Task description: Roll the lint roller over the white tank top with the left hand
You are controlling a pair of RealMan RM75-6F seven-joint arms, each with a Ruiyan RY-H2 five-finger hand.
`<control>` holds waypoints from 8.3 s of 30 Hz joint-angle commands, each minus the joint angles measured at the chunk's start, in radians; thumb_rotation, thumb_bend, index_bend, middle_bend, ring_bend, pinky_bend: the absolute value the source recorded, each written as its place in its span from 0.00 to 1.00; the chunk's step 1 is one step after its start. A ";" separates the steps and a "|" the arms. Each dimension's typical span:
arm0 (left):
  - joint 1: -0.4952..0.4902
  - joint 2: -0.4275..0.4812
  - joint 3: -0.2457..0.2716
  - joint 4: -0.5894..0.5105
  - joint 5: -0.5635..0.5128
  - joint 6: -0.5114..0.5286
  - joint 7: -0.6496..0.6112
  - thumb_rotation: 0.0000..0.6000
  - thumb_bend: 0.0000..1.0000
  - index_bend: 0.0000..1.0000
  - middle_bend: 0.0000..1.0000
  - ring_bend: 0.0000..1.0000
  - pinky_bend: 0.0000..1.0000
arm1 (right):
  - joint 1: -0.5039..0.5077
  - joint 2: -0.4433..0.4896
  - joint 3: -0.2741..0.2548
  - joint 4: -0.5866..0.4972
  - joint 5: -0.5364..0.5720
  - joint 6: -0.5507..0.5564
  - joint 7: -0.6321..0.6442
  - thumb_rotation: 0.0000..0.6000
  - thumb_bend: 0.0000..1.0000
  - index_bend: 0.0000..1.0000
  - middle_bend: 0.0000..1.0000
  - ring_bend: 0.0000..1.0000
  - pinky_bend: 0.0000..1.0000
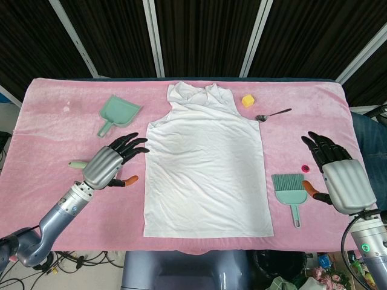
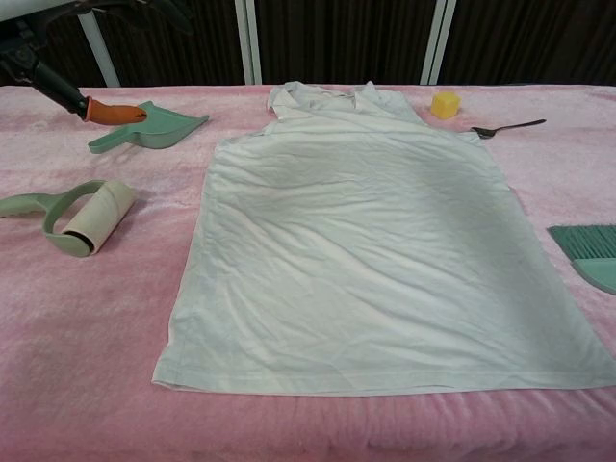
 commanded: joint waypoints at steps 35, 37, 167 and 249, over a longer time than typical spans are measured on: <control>0.026 0.040 0.027 0.076 -0.110 -0.036 0.163 1.00 0.22 0.19 0.18 0.04 0.15 | -0.064 -0.014 -0.066 -0.043 -0.050 0.082 -0.052 1.00 0.19 0.00 0.04 0.09 0.21; 0.049 0.067 0.033 0.072 -0.168 -0.057 0.193 1.00 0.21 0.19 0.18 0.05 0.17 | -0.096 -0.031 -0.087 -0.032 -0.076 0.118 -0.049 1.00 0.19 0.00 0.04 0.09 0.21; -0.394 -0.006 -0.005 0.070 -0.895 -0.497 0.792 1.00 0.55 0.70 0.62 0.51 0.68 | -0.268 -0.516 -0.176 0.522 -0.169 0.280 -0.009 1.00 0.20 0.00 0.04 0.10 0.21; -0.678 -0.398 0.027 0.228 -1.255 -0.351 1.084 1.00 0.55 0.71 0.63 0.51 0.70 | -0.264 -0.521 -0.178 0.526 -0.161 0.266 -0.019 1.00 0.20 0.00 0.04 0.10 0.21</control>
